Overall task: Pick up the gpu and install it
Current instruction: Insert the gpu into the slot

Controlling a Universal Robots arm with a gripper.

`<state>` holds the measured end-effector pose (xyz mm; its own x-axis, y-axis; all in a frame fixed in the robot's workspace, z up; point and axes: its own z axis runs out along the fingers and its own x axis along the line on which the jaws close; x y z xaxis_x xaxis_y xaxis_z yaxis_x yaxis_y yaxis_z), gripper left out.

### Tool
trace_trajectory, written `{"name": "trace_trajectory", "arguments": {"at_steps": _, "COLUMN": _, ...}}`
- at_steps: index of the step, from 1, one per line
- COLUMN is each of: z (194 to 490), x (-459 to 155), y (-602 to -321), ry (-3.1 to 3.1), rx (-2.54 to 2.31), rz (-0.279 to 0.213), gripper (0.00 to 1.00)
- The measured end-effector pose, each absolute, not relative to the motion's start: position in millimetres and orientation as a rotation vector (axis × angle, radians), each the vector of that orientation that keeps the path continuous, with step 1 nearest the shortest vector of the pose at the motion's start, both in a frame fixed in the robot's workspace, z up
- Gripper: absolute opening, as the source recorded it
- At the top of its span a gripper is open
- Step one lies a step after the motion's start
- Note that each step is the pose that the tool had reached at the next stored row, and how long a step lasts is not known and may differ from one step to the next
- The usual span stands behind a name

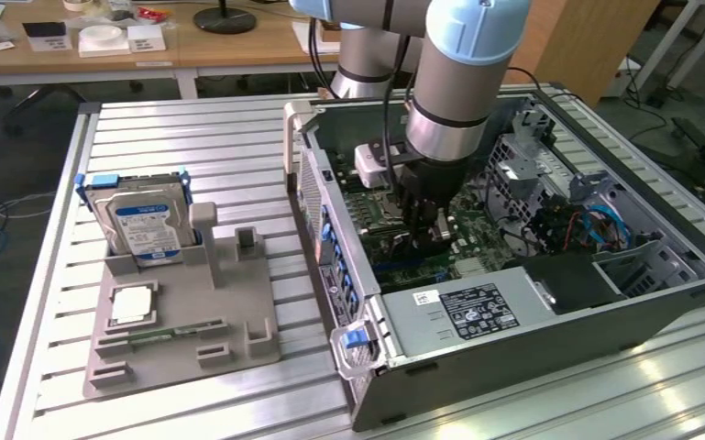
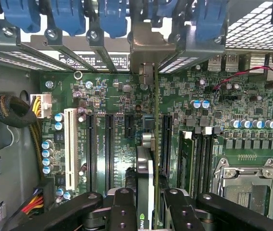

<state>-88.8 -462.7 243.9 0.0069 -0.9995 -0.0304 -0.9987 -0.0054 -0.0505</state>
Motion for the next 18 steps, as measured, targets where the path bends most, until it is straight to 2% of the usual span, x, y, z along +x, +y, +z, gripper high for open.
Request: {"name": "trace_trajectory", "arguments": {"at_steps": 18, "z": 241.1, "x": -90.0, "y": -462.4, "ry": 2.173, "rx": -2.186, "rz": -0.023, "gripper": 0.27}}
